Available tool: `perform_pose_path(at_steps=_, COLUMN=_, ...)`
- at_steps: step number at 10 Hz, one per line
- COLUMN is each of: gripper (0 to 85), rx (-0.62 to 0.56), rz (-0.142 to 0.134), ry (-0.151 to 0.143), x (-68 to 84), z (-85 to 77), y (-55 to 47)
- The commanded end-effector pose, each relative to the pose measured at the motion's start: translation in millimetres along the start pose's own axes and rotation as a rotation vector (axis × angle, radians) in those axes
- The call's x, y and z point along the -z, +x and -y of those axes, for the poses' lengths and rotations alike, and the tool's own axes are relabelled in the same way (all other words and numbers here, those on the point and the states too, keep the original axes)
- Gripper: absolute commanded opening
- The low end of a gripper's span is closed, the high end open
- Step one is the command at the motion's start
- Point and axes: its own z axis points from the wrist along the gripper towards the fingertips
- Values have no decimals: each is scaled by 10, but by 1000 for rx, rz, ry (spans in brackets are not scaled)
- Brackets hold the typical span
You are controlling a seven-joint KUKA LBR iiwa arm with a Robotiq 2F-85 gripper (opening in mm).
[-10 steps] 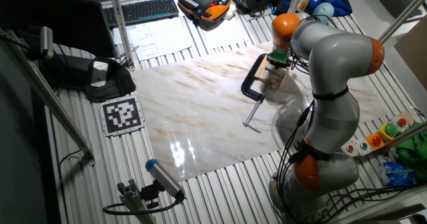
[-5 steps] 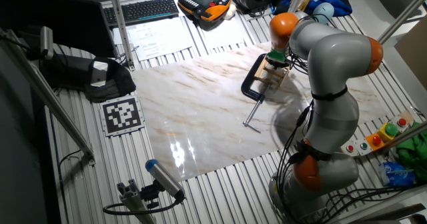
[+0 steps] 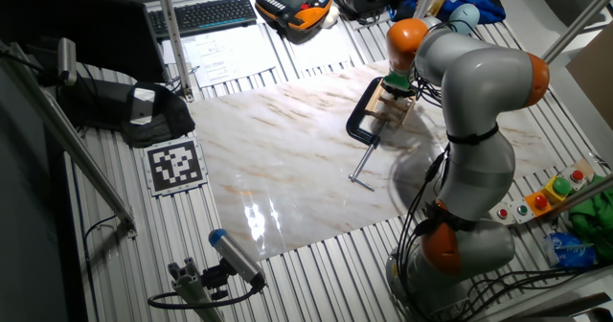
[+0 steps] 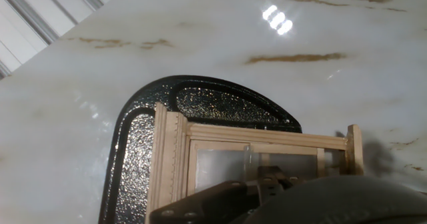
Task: Open a sliding window
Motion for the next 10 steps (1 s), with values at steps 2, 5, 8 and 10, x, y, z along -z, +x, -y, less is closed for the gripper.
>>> perform_pose_path(at_steps=2, gripper=0, rx=-3, rz=-2, ry=-2, x=-5, z=-12, y=3)
perform_pose_path(at_steps=5, gripper=0, rx=-7, rz=-7, ry=-6, x=-20, z=-27, y=10)
perform_pose_path(at_steps=8, gripper=0, rx=-7, rz=-7, ry=-6, x=-23, z=-42, y=11)
perform_pose_path(at_steps=10, gripper=0, rx=-7, rz=-8, ry=-5, x=-20, z=-51, y=11)
